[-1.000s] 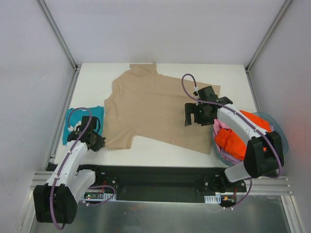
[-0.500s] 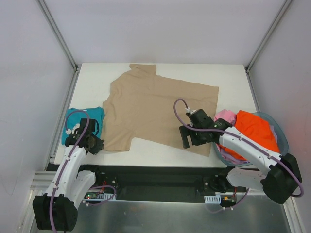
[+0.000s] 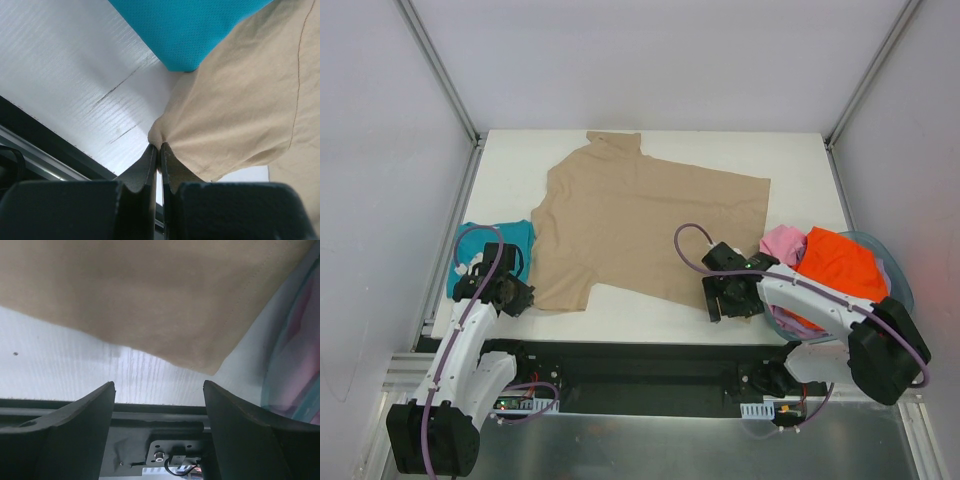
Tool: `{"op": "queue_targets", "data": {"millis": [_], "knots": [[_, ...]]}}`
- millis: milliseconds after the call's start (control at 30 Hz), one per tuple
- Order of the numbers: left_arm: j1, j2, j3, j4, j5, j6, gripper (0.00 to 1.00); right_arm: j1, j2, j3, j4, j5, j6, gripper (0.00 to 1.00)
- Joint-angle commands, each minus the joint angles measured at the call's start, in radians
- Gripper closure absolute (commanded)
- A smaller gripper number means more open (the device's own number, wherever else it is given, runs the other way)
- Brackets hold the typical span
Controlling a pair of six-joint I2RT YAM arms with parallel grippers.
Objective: Fold and stack the t-shirts
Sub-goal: Grap the side of the flattened tshirt closest away from the robot with both arms
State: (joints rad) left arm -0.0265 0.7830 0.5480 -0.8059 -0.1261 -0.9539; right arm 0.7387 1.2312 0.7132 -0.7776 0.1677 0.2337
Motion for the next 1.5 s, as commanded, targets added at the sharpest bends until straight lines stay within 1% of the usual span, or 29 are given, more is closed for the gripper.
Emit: {"op": "queue_targets", "data": {"millis": [0,67,133,300,367,467,500,567,600,633,767,867,900,967,1000,1133,1200,1300,1367,1467], "knots": [[-0.006,-0.005,0.029,-0.01,0.014,0.009,1.0,-0.038,0.059,0.017,0.017,0.03,0.013,0.27],[-0.007,-0.004,0.033,-0.009,0.014,0.009,1.0,-0.065,0.07,0.006,0.052,-0.013,0.001,0.28],[-0.006,0.001,0.038,-0.009,0.016,0.009,1.0,-0.076,0.079,0.003,0.073,-0.027,-0.007,0.32],[-0.006,0.015,0.044,-0.004,0.014,0.0,1.0,-0.084,0.131,0.0,0.104,-0.066,-0.027,0.39],[-0.006,0.024,0.049,-0.004,0.016,0.0,1.0,-0.085,0.151,-0.004,0.109,-0.063,-0.024,0.4],[-0.007,0.028,0.05,0.001,0.02,-0.002,1.0,-0.091,0.166,-0.011,0.116,-0.063,-0.028,0.46],[-0.006,0.028,0.049,0.001,0.02,0.0,1.0,-0.096,0.171,-0.014,0.121,-0.065,-0.027,0.49],[-0.006,0.025,0.046,0.001,0.019,-0.006,1.0,-0.108,0.177,-0.018,0.129,-0.073,-0.027,0.52],[-0.006,0.022,0.044,-0.001,0.019,-0.008,1.0,-0.113,0.177,-0.021,0.138,-0.074,-0.027,0.56],[-0.006,0.015,0.044,-0.001,0.019,-0.011,1.0,-0.122,0.179,-0.023,0.144,-0.085,-0.036,0.59],[-0.007,-0.03,0.03,-0.001,0.026,-0.029,1.0,-0.151,0.185,-0.035,0.161,-0.122,-0.053,0.66],[-0.006,-0.077,0.004,-0.004,0.028,-0.045,1.0,-0.16,0.186,-0.035,0.158,-0.125,-0.063,0.8],[-0.006,-0.088,-0.006,-0.007,0.026,-0.049,1.0,-0.162,0.186,-0.038,0.155,-0.129,-0.065,0.82],[-0.006,-0.111,-0.013,-0.019,0.019,-0.059,1.0,-0.16,0.183,-0.04,0.15,-0.132,-0.07,0.84],[-0.006,-0.117,-0.013,-0.024,0.011,-0.06,1.0,-0.16,0.18,-0.04,0.147,-0.135,-0.071,0.89],[-0.006,-0.133,0.009,-0.068,-0.007,-0.065,1.0,-0.159,0.142,-0.035,0.104,-0.158,-0.088,0.92],[-0.006,-0.145,0.027,-0.122,-0.017,-0.077,1.0,-0.156,0.117,-0.037,0.072,-0.209,-0.089,0.93],[-0.007,-0.201,0.035,-0.185,-0.043,-0.123,1.0,-0.136,0.077,-0.047,0.035,-0.243,-0.08,0.94],[-0.009,-0.26,0.03,-0.184,-0.029,-0.123,1.0,-0.13,0.047,-0.06,0.02,-0.267,-0.082,0.94],[-0.007,-0.294,0.039,-0.184,-0.015,-0.125,1.0,-0.125,0.011,-0.048,-0.008,-0.289,-0.094,0.94]]}}
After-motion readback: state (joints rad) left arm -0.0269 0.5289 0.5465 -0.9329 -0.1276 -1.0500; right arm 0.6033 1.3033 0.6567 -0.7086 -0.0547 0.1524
